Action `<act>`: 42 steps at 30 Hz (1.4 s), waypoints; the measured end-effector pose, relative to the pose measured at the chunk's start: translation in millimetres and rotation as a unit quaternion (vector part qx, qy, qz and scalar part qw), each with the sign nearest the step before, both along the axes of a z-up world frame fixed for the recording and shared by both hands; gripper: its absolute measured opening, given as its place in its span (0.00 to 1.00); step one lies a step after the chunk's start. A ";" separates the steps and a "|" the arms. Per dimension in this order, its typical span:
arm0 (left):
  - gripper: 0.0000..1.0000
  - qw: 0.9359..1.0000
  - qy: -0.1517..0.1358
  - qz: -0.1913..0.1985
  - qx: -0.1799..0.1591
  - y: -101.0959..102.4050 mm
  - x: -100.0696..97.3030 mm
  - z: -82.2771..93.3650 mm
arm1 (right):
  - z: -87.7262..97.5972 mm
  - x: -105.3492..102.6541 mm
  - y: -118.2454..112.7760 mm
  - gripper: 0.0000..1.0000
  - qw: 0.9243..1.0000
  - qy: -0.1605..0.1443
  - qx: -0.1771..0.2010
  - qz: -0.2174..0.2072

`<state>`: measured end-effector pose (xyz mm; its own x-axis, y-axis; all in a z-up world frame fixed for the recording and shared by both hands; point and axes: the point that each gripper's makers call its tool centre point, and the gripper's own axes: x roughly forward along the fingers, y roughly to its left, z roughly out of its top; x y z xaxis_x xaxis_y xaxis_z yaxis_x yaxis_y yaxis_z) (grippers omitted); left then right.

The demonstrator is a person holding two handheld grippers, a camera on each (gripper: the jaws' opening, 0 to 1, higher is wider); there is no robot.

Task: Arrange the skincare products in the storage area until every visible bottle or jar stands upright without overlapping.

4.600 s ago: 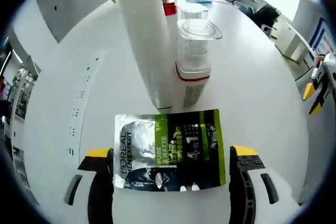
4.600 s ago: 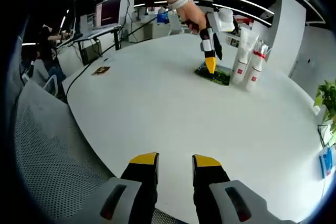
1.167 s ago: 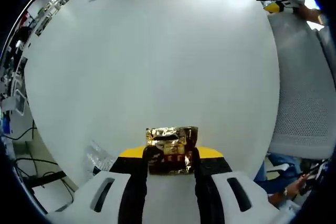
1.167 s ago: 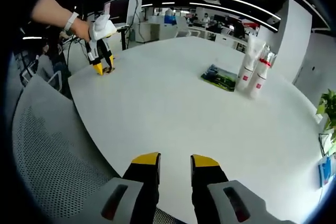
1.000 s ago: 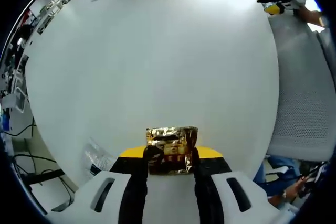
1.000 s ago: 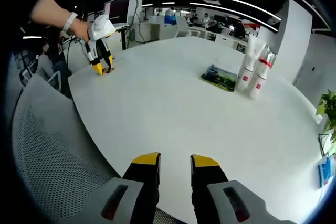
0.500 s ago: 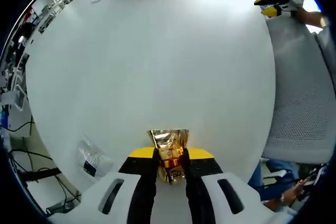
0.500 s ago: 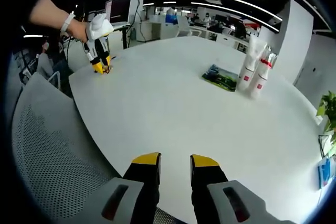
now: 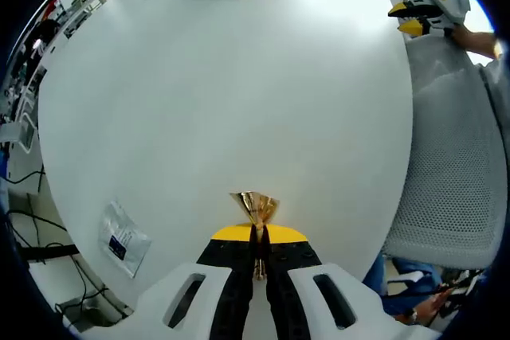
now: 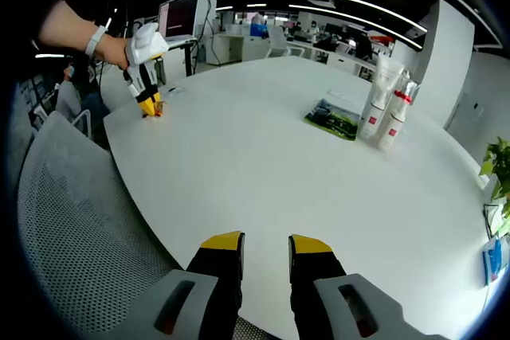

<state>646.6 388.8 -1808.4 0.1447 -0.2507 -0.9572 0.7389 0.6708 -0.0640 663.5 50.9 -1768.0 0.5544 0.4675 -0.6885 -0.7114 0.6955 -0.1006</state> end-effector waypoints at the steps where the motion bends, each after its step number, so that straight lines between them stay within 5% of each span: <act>1: 0.04 1.000 -0.010 0.008 -0.021 -11.8 3.0 4.6 | 0.4 0.8 -0.7 0.18 1.000 0.000 0.003 -0.003; 5: 0.03 0.994 -0.034 0.047 -0.096 -49.1 11.1 27.4 | 0.6 1.2 -0.8 0.19 1.000 0.002 0.005 -0.005; 10: 0.03 0.972 -0.068 0.087 -0.208 -103.7 8.4 65.3 | 2.1 -0.2 1.6 0.19 1.000 0.005 0.015 -0.004; 15: 0.03 0.958 -0.087 0.098 -0.257 -134.0 -1.1 79.8 | 12.5 -5.1 12.0 0.19 0.997 0.027 0.071 -0.004; 21: 0.03 0.956 -0.115 0.038 -0.266 -168.9 -23.7 90.8 | 40.9 -28.4 41.0 0.17 0.987 0.046 0.142 0.060; 29: 0.03 0.958 -0.123 -0.037 -0.256 -199.5 -53.5 90.1 | 65.0 -75.8 88.9 0.14 0.957 0.110 0.234 0.131; 34: 0.03 0.961 -0.123 -0.102 -0.227 -212.0 -68.5 85.8 | 69.5 -83.5 100.4 0.12 0.953 0.110 0.240 0.148; 42: 0.03 0.953 -0.123 -0.160 -0.226 -230.2 -85.0 89.8 | 71.5 -94.0 108.2 0.07 0.945 0.128 0.246 0.171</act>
